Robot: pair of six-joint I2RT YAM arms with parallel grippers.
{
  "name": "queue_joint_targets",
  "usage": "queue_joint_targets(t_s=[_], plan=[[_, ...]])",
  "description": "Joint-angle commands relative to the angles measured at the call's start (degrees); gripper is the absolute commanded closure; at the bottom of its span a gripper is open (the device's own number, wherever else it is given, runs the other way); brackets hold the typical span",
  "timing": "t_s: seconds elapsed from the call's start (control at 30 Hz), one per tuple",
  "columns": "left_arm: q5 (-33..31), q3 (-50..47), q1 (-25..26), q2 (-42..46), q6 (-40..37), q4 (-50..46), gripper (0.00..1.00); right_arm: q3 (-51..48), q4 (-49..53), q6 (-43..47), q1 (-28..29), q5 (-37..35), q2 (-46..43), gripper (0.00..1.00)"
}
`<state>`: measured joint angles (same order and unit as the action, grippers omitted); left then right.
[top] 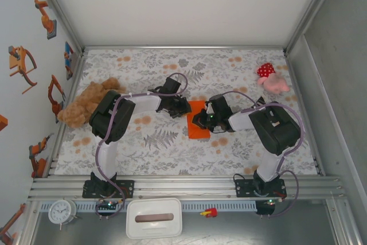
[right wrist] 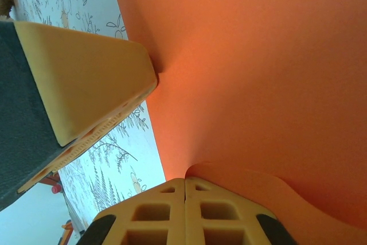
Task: Fold a paper plane with a square sheet of paper (pick it up from the middle)
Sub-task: Fold the triangle a second time at the center of the table.
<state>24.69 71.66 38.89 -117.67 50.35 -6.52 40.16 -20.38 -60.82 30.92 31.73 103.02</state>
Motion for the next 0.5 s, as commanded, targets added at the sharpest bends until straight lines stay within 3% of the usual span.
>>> queue_joint_targets(t_s=[0.0, 0.47], plan=[[-0.78, -0.20, -0.13, -2.30, -1.13, -3.50, 0.84, 0.97, 2.46, 1.40, 0.31, -1.82, -0.72, 1.00], [-1.20, -0.12, -0.15, -2.59, -1.32, -3.76, 0.84, 0.44, 2.96, 2.19, 0.37, -2.37, -2.99, 1.00]])
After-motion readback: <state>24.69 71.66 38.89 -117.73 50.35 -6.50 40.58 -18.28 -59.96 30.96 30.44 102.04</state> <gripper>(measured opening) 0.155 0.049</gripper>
